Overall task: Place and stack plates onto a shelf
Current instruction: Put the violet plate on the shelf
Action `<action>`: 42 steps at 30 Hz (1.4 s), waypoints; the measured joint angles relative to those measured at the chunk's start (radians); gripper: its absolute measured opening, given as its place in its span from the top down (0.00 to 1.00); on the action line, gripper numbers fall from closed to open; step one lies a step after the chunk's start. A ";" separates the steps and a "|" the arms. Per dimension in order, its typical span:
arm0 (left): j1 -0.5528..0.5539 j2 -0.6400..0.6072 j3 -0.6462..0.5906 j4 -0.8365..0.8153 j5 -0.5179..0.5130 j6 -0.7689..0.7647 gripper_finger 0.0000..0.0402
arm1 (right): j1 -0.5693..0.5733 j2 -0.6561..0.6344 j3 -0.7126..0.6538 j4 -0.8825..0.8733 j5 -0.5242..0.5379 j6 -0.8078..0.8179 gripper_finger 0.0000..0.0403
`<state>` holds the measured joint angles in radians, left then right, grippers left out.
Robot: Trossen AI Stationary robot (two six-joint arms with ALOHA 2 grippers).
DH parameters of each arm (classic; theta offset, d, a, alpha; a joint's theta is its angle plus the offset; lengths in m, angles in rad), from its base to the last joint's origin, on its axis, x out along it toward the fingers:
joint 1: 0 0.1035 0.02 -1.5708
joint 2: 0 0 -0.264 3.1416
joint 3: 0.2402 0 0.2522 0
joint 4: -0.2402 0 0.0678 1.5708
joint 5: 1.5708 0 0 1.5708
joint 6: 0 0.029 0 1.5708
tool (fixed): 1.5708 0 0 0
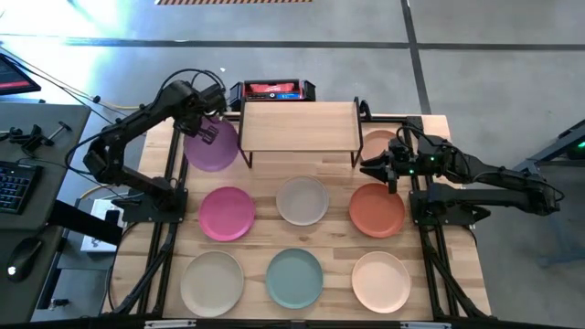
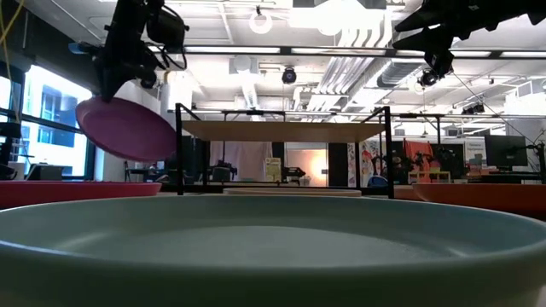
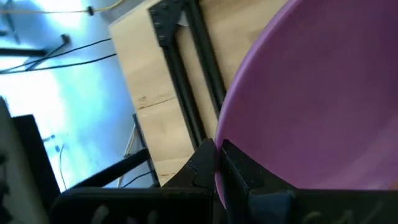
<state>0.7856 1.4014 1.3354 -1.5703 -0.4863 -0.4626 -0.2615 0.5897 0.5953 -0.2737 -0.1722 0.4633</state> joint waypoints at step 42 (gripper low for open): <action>-0.003 -0.224 0.271 0.050 -0.045 -0.135 1.00 | 0.000 0.000 0.000 0.000 0.001 -0.027 0.71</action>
<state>0.7827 1.1772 1.6060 -1.5207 -0.5311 -0.5974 -0.2619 0.5896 0.5953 -0.2737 -0.1715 0.4366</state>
